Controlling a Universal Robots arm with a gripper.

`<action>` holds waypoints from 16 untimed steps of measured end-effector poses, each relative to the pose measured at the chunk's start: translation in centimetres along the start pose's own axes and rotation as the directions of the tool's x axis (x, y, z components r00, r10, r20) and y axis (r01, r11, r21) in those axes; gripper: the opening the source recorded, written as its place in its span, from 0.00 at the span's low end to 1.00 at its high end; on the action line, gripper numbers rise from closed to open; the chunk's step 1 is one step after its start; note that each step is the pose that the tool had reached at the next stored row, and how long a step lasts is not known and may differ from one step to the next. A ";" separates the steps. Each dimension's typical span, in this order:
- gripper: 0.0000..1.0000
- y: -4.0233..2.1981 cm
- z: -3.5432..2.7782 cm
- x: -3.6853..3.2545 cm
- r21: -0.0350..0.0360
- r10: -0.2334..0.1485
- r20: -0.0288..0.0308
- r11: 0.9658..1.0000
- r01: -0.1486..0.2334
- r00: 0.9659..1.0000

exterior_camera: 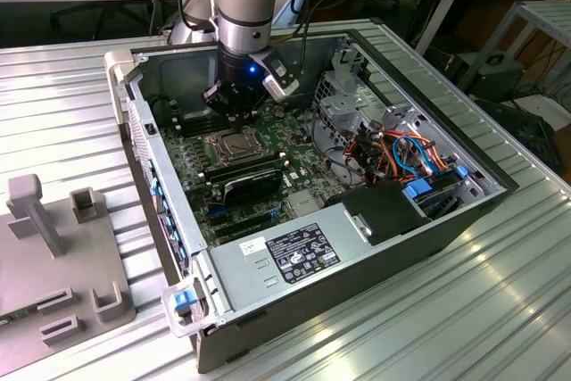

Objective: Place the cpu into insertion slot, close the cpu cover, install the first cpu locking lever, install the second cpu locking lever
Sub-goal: 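Install the first cpu locking lever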

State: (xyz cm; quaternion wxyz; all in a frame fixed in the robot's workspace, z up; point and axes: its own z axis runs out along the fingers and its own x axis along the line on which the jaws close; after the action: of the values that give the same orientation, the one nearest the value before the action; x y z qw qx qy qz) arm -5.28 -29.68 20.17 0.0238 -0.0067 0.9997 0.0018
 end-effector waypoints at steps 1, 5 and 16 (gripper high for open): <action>0.11 0.00 0.07 0.00 0.000 0.000 0.000 1.000 0.000 1.000; 0.11 0.01 0.19 -0.01 0.000 0.000 0.000 1.000 0.000 1.000; 0.11 0.07 -0.86 -0.07 -0.001 0.000 0.000 1.000 0.000 1.000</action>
State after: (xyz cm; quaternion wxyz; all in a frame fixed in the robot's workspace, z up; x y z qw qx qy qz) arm -5.25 -29.62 21.03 0.0240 -0.0067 0.9997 0.0022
